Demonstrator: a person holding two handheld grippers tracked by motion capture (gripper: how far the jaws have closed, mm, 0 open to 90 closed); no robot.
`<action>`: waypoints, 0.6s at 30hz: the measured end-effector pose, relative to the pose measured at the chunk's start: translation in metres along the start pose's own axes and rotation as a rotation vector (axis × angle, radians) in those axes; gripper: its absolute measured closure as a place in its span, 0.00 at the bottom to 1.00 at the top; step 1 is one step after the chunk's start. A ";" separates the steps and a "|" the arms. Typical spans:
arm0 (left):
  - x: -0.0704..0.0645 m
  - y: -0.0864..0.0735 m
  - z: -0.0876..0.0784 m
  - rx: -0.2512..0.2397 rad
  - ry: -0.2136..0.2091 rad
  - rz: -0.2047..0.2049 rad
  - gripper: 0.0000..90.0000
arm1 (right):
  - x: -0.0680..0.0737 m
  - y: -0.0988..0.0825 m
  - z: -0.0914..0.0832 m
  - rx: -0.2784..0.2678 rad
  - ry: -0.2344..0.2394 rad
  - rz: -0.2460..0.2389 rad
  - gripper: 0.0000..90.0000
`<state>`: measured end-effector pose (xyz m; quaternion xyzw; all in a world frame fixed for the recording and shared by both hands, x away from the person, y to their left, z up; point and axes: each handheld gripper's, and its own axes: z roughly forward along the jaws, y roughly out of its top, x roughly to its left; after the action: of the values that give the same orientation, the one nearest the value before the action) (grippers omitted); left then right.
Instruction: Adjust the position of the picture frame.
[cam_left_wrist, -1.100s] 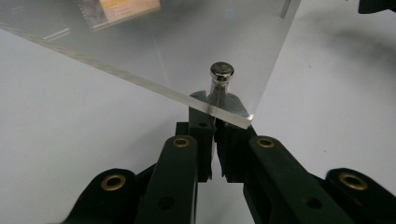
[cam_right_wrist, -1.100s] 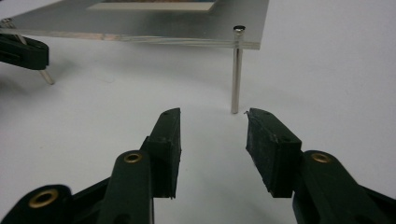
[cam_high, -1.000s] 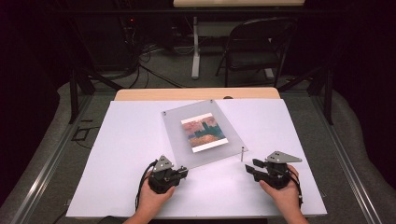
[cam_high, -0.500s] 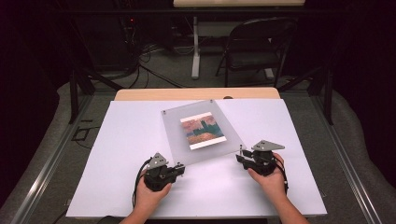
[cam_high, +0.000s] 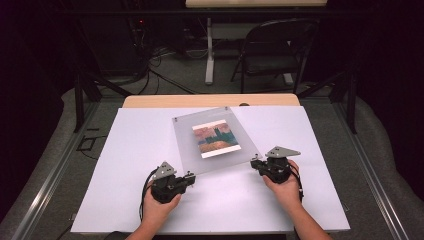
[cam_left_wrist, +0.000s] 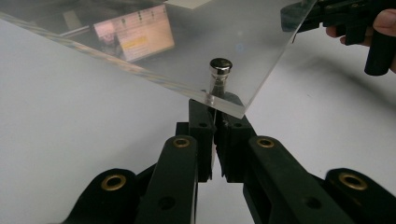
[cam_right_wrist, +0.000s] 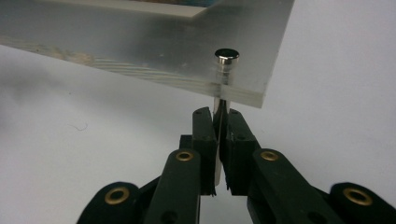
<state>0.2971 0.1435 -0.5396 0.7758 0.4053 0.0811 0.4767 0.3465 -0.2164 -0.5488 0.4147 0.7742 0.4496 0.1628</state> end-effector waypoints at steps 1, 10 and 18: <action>0.000 0.000 0.000 -0.004 0.005 0.002 0.95 | 0.000 0.000 0.000 0.002 0.002 -0.006 0.95; 0.006 0.005 -0.009 -0.022 0.023 0.013 0.95 | 0.006 -0.001 0.000 0.007 0.034 0.004 0.96; 0.022 0.009 -0.011 -0.014 0.050 -0.009 0.94 | 0.016 -0.002 -0.001 0.003 0.065 0.008 0.95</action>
<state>0.3113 0.1645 -0.5324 0.7685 0.4200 0.1010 0.4721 0.3355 -0.2045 -0.5481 0.4034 0.7781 0.4621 0.1350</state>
